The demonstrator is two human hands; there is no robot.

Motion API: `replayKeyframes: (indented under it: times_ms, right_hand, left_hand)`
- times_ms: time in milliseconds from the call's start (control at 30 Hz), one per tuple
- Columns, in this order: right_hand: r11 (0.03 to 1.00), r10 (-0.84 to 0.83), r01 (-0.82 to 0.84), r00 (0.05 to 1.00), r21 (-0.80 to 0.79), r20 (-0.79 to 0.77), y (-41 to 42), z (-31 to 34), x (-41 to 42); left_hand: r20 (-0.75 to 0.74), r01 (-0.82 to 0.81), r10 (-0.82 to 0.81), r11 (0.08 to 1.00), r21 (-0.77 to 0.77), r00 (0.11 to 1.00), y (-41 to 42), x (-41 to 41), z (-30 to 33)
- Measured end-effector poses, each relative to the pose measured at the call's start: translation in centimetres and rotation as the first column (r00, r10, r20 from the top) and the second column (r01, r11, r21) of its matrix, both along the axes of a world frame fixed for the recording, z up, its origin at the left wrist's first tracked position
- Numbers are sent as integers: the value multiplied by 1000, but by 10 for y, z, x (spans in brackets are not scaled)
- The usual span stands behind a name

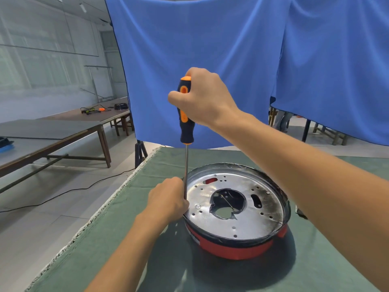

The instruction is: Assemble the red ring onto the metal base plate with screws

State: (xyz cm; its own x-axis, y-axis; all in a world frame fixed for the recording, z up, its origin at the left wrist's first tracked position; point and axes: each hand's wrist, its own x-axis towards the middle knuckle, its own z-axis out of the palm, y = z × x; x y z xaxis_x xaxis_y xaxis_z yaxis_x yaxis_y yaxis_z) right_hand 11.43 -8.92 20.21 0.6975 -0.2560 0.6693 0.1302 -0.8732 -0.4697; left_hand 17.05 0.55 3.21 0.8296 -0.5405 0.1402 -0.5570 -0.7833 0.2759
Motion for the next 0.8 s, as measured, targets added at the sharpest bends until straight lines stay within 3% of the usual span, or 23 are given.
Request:
replayKeyframes:
  times_ms: [200, 367, 500, 633, 800]
  right_hand:
    - [993, -85, 66, 976, 97, 199, -12, -18, -5]
    - [970, -187, 137, 948, 199, 258, -23, -28, -8]
    - [952, -225, 109, 884, 287, 410, -31, -5, -11]
    - [955, -259, 176, 886, 237, 385, -44, 1, -20]
    - [930, -235, 73, 871, 359, 431, -52, -34, -38]
  left_hand:
    - [56, -1, -2, 998, 55, 998, -3, -5, 0]
    - [80, 7, -14, 997, 76, 997, -4, -9, 0]
    - [103, -11, 6, 999, 47, 995, -3, -11, 0]
    - [53, -11, 13, 1000, -24, 999, 0, -10, -3]
    - [33, -61, 63, 996, -60, 997, 1, -12, -2]
